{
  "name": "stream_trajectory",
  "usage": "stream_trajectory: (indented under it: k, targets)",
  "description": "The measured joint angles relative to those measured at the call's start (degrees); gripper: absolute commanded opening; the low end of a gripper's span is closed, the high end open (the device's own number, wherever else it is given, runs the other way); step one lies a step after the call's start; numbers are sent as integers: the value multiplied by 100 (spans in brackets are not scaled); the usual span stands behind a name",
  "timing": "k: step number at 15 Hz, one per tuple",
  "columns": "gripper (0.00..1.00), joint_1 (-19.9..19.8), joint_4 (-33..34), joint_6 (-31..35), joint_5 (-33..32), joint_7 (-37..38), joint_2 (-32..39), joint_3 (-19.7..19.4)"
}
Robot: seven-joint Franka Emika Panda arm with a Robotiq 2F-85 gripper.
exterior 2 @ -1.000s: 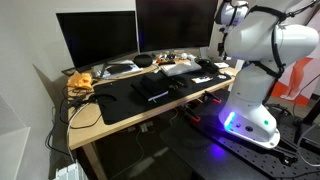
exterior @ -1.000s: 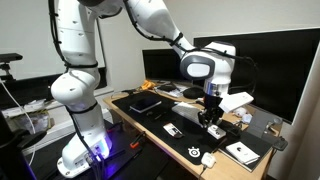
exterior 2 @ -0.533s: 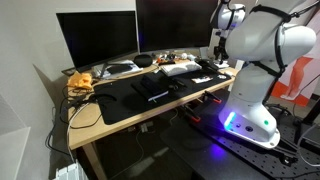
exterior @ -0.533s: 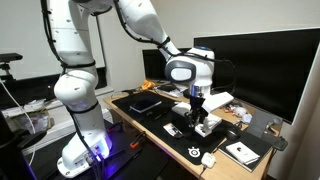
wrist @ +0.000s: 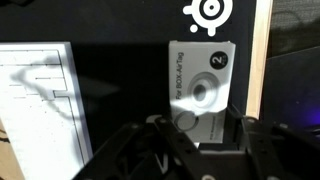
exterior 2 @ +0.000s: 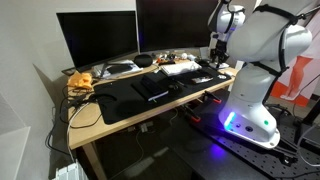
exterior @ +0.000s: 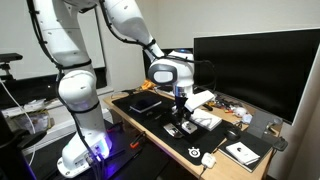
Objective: Move the white object near the mouse to the left
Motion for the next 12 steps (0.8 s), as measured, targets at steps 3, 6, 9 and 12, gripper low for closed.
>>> stream_trajectory:
  k: [3, 6, 9, 12]
  targets:
    - [52, 110, -134, 44, -70, 0, -148, -98]
    - [52, 110, -140, 45, -76, 0, -167, -107]
    - [27, 110, -140, 45, -76, 0, -167, -107]
    - [27, 325, -147, 46, -92, 4, -148, -259]
